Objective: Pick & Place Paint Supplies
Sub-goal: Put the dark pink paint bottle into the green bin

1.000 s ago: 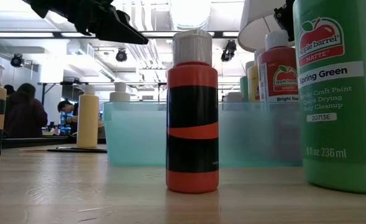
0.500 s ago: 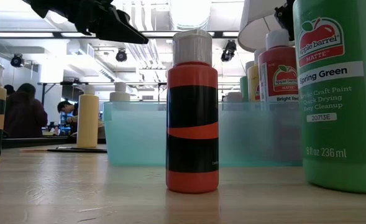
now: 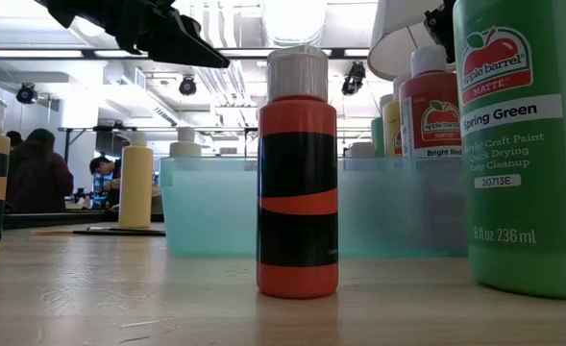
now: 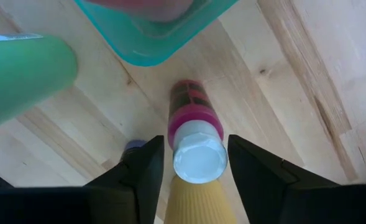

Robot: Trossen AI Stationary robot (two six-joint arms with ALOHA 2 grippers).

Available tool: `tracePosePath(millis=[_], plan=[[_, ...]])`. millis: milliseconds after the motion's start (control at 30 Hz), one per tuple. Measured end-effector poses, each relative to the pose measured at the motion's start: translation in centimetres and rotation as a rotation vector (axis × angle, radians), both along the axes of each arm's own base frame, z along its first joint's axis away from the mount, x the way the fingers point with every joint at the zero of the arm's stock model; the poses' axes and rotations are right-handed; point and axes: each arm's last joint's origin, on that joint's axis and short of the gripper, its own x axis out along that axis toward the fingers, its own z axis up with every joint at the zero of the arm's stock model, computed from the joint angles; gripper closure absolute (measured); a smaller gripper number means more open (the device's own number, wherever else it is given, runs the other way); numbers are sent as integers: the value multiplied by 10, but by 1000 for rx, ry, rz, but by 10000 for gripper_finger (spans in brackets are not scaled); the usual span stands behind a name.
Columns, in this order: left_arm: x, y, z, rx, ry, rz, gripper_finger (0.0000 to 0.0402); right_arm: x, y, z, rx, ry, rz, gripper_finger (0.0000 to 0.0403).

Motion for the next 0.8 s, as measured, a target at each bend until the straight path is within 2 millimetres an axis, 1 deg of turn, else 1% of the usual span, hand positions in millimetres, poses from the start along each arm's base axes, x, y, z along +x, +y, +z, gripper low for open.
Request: tracePosePath(millis=[200,400,600,800], plan=[[0,0,0,0,0,0,213,-1,0,1,1,-1,4,197],[0,0,0,0,1,0,213,-1,-1,1,-17,-11,12,181],[0,0,0,0,0,0,213,-5,-2,8,-34,-25,5,177],[0,0,0,0,0,0,213,-10,3,12,-29,-44,-16,191]])
